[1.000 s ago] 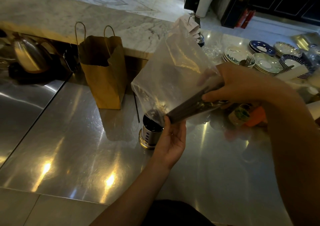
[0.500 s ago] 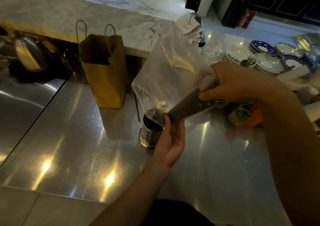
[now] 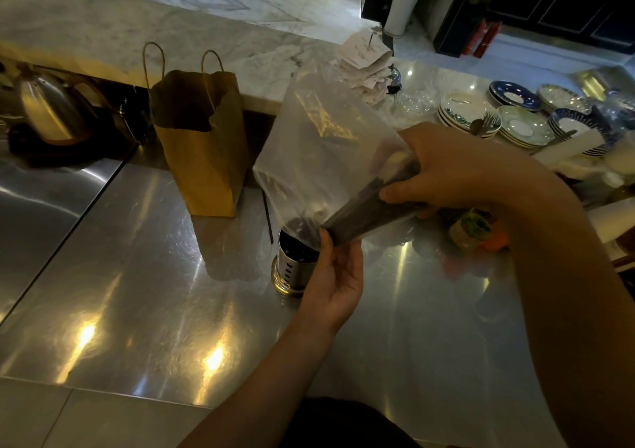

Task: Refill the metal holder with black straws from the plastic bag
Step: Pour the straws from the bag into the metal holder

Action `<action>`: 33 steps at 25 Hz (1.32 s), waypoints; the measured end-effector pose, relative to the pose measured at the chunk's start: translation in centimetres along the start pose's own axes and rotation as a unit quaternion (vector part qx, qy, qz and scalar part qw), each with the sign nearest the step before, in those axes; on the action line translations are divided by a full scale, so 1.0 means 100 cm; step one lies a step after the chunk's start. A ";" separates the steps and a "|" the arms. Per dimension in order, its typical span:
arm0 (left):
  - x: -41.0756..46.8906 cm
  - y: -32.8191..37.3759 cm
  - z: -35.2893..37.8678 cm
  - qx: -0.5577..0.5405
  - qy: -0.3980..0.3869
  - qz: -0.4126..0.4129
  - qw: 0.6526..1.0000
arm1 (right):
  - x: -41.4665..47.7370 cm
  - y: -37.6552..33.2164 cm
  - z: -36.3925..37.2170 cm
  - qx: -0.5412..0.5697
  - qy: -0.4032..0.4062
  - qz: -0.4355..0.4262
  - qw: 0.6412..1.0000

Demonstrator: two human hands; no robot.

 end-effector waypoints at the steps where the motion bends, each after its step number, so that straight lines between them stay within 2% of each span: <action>1: 0.000 0.000 0.000 -0.001 0.000 0.002 1.000 | 0.000 -0.001 0.000 -0.001 -0.004 0.002 1.000; 15: -0.001 0.002 0.008 -0.006 -0.020 0.007 1.000 | -0.003 -0.007 -0.006 -0.015 -0.012 -0.010 1.000; 27: -0.006 0.004 0.016 -0.013 -0.058 0.005 0.998 | 0.001 -0.010 -0.009 0.038 -0.020 -0.030 0.999; 33: -0.006 0.002 0.023 0.005 -0.036 0.003 0.999 | -0.004 -0.010 -0.020 0.056 0.007 -0.038 0.998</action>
Point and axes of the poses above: each hand's wrist, its own x-axis towards the middle knuckle, its own z-axis out of the palm, y = z × x, the point moved 9 cm from there along x, towards the middle knuckle, and after that the axes turned 6 degrees about -y, right-handed, at the moved point
